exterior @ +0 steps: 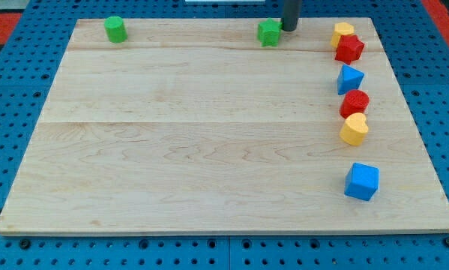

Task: Move the green star to the green circle

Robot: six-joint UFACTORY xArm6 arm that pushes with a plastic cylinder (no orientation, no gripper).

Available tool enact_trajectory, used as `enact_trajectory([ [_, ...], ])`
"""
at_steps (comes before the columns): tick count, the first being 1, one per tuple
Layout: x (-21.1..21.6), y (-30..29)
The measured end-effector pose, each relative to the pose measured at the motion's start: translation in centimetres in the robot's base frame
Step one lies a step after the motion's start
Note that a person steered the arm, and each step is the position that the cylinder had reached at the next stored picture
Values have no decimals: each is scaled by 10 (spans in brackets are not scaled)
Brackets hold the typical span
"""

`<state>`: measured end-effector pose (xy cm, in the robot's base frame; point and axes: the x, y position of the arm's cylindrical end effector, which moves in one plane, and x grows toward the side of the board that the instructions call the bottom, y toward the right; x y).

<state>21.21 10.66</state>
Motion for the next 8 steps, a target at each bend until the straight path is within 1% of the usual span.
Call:
enact_trajectory([
  [1,3,-5],
  [3,19,8],
  [8,19,-180],
])
